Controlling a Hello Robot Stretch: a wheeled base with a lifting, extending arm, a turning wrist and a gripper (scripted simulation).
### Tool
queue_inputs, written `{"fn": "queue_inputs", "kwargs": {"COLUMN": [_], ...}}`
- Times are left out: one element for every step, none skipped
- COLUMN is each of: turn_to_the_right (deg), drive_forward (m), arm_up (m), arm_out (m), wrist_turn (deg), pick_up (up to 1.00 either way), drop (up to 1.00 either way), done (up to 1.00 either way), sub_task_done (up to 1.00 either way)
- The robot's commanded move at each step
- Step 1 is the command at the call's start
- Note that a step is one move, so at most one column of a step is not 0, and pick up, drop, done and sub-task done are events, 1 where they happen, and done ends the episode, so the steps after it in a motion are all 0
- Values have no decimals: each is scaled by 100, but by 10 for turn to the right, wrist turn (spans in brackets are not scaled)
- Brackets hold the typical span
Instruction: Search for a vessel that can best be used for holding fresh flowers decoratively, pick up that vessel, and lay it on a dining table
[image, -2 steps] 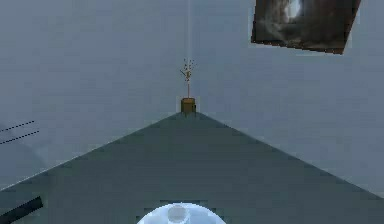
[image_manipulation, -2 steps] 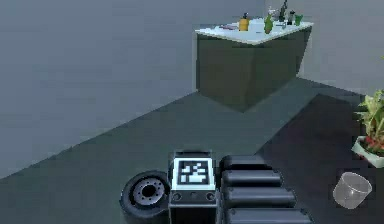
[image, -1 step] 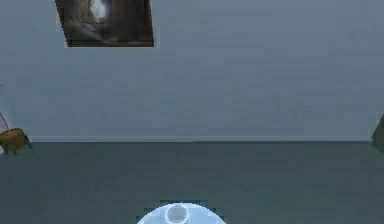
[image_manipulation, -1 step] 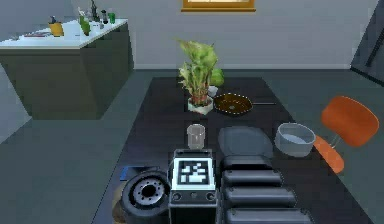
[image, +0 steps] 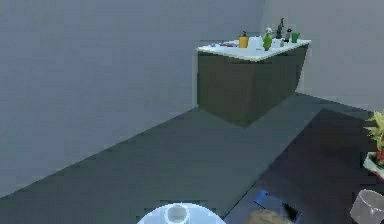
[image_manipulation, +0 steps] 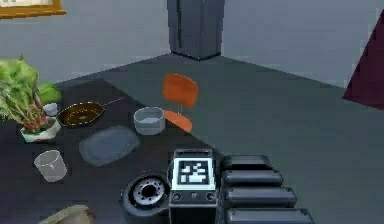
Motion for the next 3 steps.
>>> {"fn": "queue_inputs", "kwargs": {"turn_to_the_right": [30, -450, -330], "drive_forward": [0, 0, 0], "arm_up": [0, 0, 0], "arm_out": [0, 0, 0], "wrist_turn": [0, 0, 0], "pick_up": [0, 0, 0], "drop": [0, 0, 0], "done": [0, 0, 0], "sub_task_done": [0, 0, 0]}}
